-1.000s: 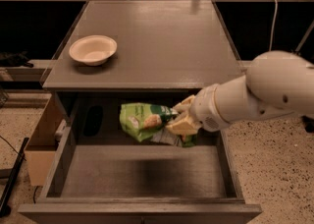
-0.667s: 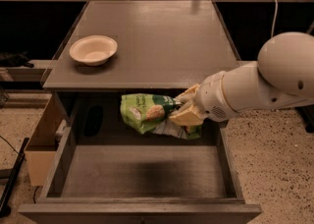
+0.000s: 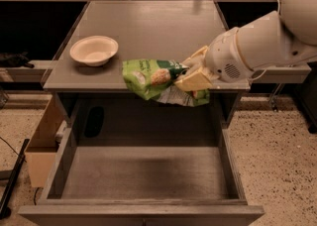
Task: Pick green rice chip bag from top drawer and place on counter
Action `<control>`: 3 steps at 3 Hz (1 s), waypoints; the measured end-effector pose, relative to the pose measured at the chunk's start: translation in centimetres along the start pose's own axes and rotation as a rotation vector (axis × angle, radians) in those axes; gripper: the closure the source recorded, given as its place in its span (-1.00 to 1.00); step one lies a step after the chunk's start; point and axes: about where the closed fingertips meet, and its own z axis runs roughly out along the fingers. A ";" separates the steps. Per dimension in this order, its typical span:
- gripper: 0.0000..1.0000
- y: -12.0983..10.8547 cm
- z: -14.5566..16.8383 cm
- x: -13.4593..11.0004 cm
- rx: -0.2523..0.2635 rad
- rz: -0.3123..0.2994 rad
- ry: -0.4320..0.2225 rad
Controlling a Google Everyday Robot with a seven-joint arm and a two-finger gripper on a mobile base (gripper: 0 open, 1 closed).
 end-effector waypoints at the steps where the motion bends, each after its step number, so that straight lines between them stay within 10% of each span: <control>1: 1.00 -4.2 1.4 -1.2 -0.017 0.018 0.015; 3: 1.00 -11.1 6.0 -2.3 -0.021 0.025 0.051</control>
Offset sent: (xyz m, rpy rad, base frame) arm 0.1490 0.0170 -0.0013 -0.0425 0.0608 -0.0184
